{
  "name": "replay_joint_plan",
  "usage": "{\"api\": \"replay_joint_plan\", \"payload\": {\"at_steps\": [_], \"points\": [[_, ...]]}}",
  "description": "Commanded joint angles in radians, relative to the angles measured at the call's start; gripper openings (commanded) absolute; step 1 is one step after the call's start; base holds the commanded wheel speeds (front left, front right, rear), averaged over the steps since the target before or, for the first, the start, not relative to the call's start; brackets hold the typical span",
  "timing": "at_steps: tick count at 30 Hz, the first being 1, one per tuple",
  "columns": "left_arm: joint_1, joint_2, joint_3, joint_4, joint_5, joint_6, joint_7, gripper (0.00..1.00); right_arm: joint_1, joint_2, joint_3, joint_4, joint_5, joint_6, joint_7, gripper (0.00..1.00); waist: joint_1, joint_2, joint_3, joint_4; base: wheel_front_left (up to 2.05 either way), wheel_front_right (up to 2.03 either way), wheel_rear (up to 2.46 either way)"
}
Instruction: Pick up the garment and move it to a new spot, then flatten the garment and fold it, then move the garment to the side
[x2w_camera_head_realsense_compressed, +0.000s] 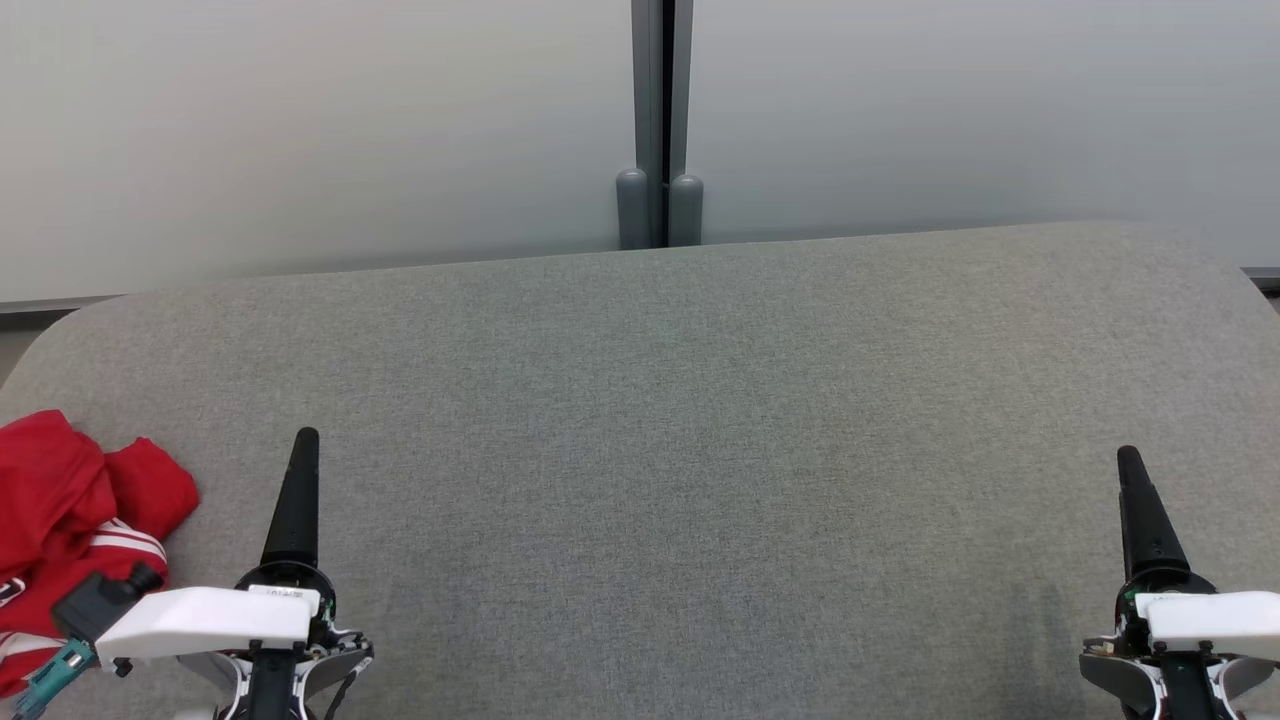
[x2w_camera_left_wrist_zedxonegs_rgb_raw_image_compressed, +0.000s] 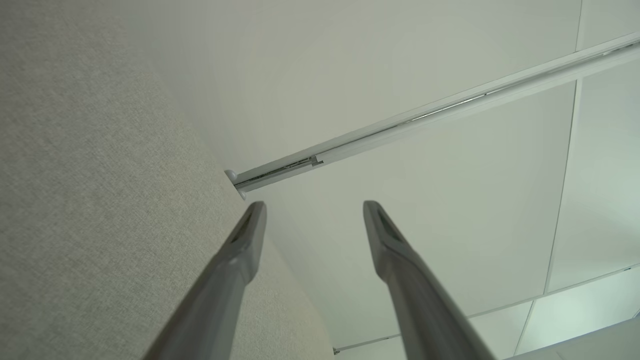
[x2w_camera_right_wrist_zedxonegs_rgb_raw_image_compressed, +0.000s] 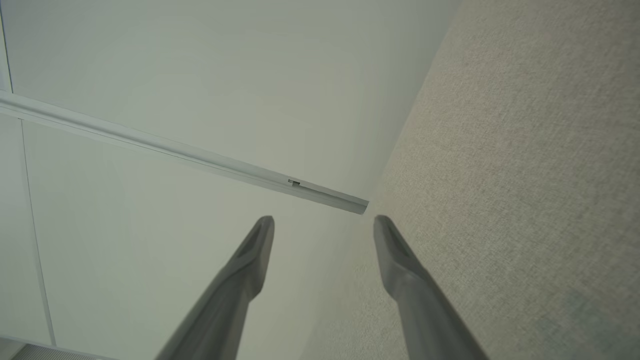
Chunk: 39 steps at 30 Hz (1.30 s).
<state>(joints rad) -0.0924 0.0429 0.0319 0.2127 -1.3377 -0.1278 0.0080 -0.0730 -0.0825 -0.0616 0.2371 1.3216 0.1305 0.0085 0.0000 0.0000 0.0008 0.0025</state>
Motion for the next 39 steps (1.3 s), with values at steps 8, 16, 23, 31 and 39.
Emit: {"api": "replay_joint_plan", "payload": {"at_steps": [8, 16, 23, 31, 39], "points": [[-0.044, 0.014, -0.036, -0.032, 0.196, -0.002, -0.036, 1.0, -0.026, -0.022, 0.011, -0.038, -0.192, 0.0, -0.035, 1.0, 0.0, 0.0, -0.004, 0.0, 0.0, 0.0, 0.0], [-0.053, 0.038, -0.063, -0.017, 0.369, 0.001, -0.066, 1.0, -0.015, -0.03, 0.024, -0.07, -0.348, 0.0, -0.047, 1.0, 0.0, 0.0, -0.008, 0.0, 0.0, 0.0, 0.0], [-0.057, 0.049, -0.079, -0.006, 0.491, 0.002, -0.089, 1.0, -0.001, -0.037, 0.036, -0.096, -0.46, 0.0, -0.051, 1.0, 0.0, 0.0, -0.009, -0.002, 0.0, 0.0, 0.0], [-0.054, 0.052, -0.099, 0.007, 0.608, 0.013, -0.115, 1.0, 0.02, -0.039, 0.043, -0.123, -0.582, 0.0, -0.055, 1.0, 0.0, 0.0, -0.013, 0.004, 0.0, 0.0, 0.0], [-0.051, 0.059, -0.112, 0.016, 0.699, 0.016, -0.135, 1.0, 0.046, -0.041, 0.047, -0.139, -0.669, 0.0, -0.065, 1.0, 0.0, 0.0, -0.017, 0.009, 0.0, 0.0, 0.0]]}}
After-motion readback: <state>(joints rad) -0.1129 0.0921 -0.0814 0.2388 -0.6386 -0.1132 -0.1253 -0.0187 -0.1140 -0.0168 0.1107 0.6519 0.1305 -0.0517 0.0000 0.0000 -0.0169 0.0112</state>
